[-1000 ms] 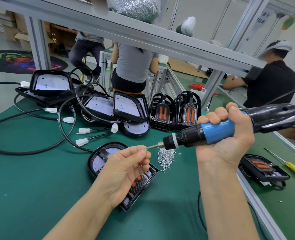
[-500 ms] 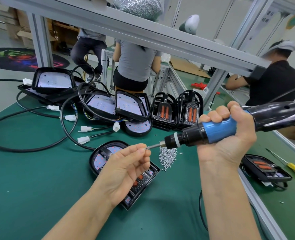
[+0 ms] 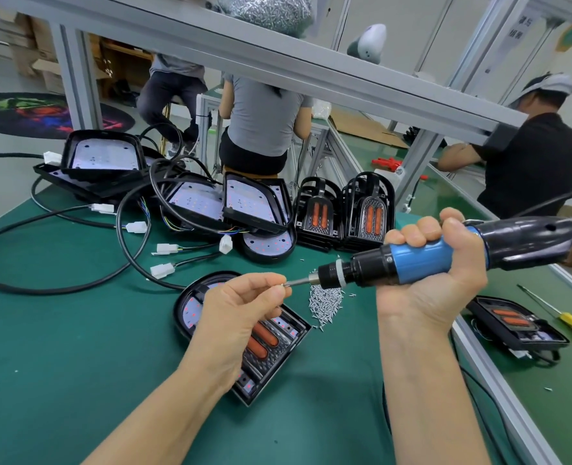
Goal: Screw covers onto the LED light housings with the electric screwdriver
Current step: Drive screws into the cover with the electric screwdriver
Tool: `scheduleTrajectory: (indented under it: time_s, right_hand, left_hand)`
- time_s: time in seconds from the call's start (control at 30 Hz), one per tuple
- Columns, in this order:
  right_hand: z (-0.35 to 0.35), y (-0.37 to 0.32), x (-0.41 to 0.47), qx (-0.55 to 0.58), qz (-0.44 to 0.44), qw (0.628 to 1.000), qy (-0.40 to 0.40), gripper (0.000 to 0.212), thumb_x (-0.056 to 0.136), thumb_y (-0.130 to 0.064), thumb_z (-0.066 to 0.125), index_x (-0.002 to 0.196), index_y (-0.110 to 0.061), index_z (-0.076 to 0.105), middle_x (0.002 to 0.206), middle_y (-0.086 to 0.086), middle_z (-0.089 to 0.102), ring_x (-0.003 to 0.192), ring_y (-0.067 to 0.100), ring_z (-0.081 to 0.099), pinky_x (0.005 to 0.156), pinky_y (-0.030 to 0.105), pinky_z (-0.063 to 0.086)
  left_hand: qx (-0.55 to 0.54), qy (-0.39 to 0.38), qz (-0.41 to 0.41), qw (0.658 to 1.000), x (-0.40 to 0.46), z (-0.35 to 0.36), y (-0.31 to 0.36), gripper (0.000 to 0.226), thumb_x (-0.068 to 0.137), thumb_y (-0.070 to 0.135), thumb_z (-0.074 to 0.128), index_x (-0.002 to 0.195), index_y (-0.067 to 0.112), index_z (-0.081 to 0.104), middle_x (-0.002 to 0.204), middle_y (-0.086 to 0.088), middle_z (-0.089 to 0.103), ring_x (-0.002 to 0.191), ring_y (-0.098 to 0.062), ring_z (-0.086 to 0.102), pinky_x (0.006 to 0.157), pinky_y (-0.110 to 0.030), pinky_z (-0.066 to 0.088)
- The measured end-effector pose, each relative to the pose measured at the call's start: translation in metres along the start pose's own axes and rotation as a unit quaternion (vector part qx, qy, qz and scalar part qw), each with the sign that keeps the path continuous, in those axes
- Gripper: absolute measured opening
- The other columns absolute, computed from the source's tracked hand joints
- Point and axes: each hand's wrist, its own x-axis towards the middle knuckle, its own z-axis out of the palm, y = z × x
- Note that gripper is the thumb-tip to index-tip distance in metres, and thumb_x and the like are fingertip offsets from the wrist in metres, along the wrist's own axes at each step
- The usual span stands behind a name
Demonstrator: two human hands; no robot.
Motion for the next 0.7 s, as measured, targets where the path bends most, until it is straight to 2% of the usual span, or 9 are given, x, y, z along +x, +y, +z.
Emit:
scheduleTrajectory:
  time_s: [0.1, 0.17, 0.2, 0.23, 0.3, 0.37, 0.43, 0.5, 0.7]
  right_hand:
    - [-0.005, -0.001, 0.000, -0.008, -0.002, 1.000, 0.000, 0.010, 0.074, -0.013, 0.051, 0.083, -0.017, 0.052, 0.058, -0.008, 0.048, 0.048, 0.007, 0.045, 0.055, 0.021, 0.043]
    - [-0.008, -0.002, 0.001, -0.026, -0.004, 1.000, -0.009, 0.012, 0.074, -0.012, 0.051, 0.084, -0.018, 0.051, 0.058, -0.008, 0.048, 0.049, 0.007, 0.045, 0.055, 0.021, 0.043]
    - [-0.010, -0.002, 0.000, -0.039, -0.005, 0.999, -0.014, 0.013, 0.074, -0.012, 0.050, 0.085, -0.017, 0.051, 0.057, -0.008, 0.047, 0.048, 0.008, 0.045, 0.054, 0.022, 0.043]
    - [-0.012, -0.001, -0.001, -0.053, -0.004, 0.998, -0.019, 0.014, 0.073, -0.011, 0.051, 0.086, -0.017, 0.051, 0.057, -0.007, 0.047, 0.048, 0.008, 0.045, 0.054, 0.022, 0.043]
    - [-0.015, 0.002, -0.003, -0.079, -0.002, 0.996, -0.030, 0.022, 0.067, -0.010, 0.057, 0.087, -0.016, 0.050, 0.056, -0.006, 0.046, 0.048, 0.009, 0.044, 0.054, 0.022, 0.043]
    - [-0.019, 0.007, -0.005, -0.102, -0.001, 0.994, -0.036, 0.026, 0.064, -0.009, 0.060, 0.087, -0.016, 0.050, 0.055, -0.005, 0.046, 0.047, 0.010, 0.044, 0.054, 0.021, 0.042]
    - [-0.023, 0.011, -0.006, -0.121, -0.002, 0.992, -0.043, 0.022, 0.069, -0.005, 0.054, 0.088, -0.015, 0.050, 0.054, -0.004, 0.046, 0.047, 0.011, 0.045, 0.054, 0.022, 0.042]
    - [-0.027, 0.014, -0.006, -0.135, -0.004, 0.990, -0.046, 0.021, 0.071, -0.003, 0.051, 0.089, -0.014, 0.049, 0.054, -0.003, 0.046, 0.047, 0.012, 0.045, 0.054, 0.023, 0.042]
    - [-0.034, 0.014, -0.006, -0.164, -0.006, 0.985, -0.057, 0.021, 0.072, -0.001, 0.051, 0.088, -0.014, 0.051, 0.056, -0.001, 0.045, 0.048, 0.014, 0.044, 0.054, 0.024, 0.041]
  left_hand:
    - [0.034, 0.000, 0.032, 0.999, 0.004, -0.013, 0.006, 0.032, 0.063, 0.017, 0.081, 0.093, 0.028, 0.076, 0.079, 0.000, 0.065, 0.060, -0.008, 0.057, 0.051, -0.020, 0.051]
    - [0.090, 0.076, 0.084, 0.989, 0.011, -0.033, 0.011, 0.032, 0.070, 0.013, 0.080, 0.097, 0.026, 0.071, 0.084, 0.001, 0.063, 0.063, -0.003, 0.055, 0.062, -0.014, 0.048]
    - [0.164, 0.132, 0.107, 0.972, 0.016, -0.046, 0.012, 0.029, 0.075, 0.012, 0.077, 0.098, 0.027, 0.068, 0.087, 0.002, 0.063, 0.065, 0.001, 0.054, 0.065, -0.010, 0.045]
    - [0.264, 0.182, 0.115, 0.940, 0.021, -0.059, 0.013, 0.028, 0.079, 0.012, 0.074, 0.101, 0.027, 0.065, 0.093, 0.001, 0.063, 0.070, 0.002, 0.054, 0.070, -0.012, 0.043]
    - [0.448, 0.224, 0.079, 0.862, 0.027, -0.083, 0.012, 0.029, 0.082, 0.020, 0.070, 0.110, 0.020, 0.061, 0.106, -0.002, 0.063, 0.089, -0.011, 0.056, 0.083, -0.028, 0.043]
    - [0.562, 0.203, 0.014, 0.801, 0.030, -0.094, 0.004, 0.033, 0.082, 0.030, 0.069, 0.110, 0.015, 0.060, 0.108, -0.006, 0.063, 0.102, -0.026, 0.055, 0.088, -0.038, 0.043]
    - [0.635, 0.176, -0.020, 0.752, 0.030, -0.094, -0.004, 0.033, 0.083, 0.039, 0.064, 0.104, 0.015, 0.061, 0.106, -0.008, 0.061, 0.103, -0.030, 0.053, 0.086, -0.039, 0.043]
    - [0.651, 0.175, -0.024, 0.738, 0.031, -0.092, -0.008, 0.031, 0.085, 0.043, 0.059, 0.096, 0.014, 0.060, 0.102, -0.009, 0.057, 0.099, -0.031, 0.051, 0.080, -0.038, 0.043]
    - [0.629, 0.199, -0.029, 0.751, 0.036, -0.092, -0.010, 0.030, 0.086, 0.045, 0.058, 0.079, 0.016, 0.054, 0.092, -0.006, 0.055, 0.092, -0.030, 0.052, 0.070, -0.035, 0.040]
